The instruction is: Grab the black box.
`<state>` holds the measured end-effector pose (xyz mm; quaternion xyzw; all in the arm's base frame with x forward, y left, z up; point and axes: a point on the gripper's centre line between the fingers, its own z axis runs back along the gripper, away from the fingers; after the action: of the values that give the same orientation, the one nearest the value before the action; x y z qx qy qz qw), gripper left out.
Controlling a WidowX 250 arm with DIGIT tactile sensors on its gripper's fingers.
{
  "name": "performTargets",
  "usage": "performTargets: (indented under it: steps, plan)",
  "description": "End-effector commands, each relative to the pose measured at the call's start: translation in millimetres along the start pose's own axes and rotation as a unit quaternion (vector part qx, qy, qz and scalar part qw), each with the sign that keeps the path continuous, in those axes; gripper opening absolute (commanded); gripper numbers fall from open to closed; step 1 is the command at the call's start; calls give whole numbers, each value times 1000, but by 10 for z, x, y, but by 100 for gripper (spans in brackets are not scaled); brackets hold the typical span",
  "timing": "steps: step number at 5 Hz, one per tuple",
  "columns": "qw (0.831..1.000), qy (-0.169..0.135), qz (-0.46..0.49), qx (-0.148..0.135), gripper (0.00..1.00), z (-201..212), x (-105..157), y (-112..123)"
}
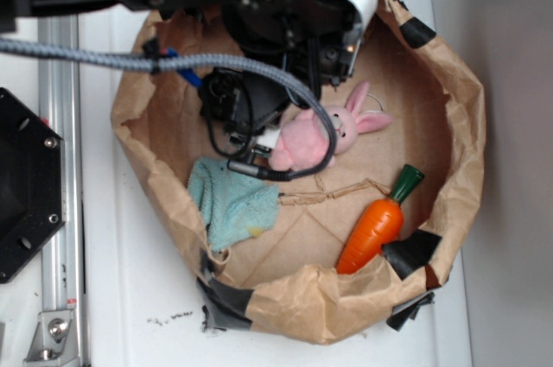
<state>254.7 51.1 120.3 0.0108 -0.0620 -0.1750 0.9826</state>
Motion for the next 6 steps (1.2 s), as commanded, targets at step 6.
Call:
performTargets:
  steps: [6]
  plan:
    - [996, 78, 43, -19, 100, -668, -293, -77]
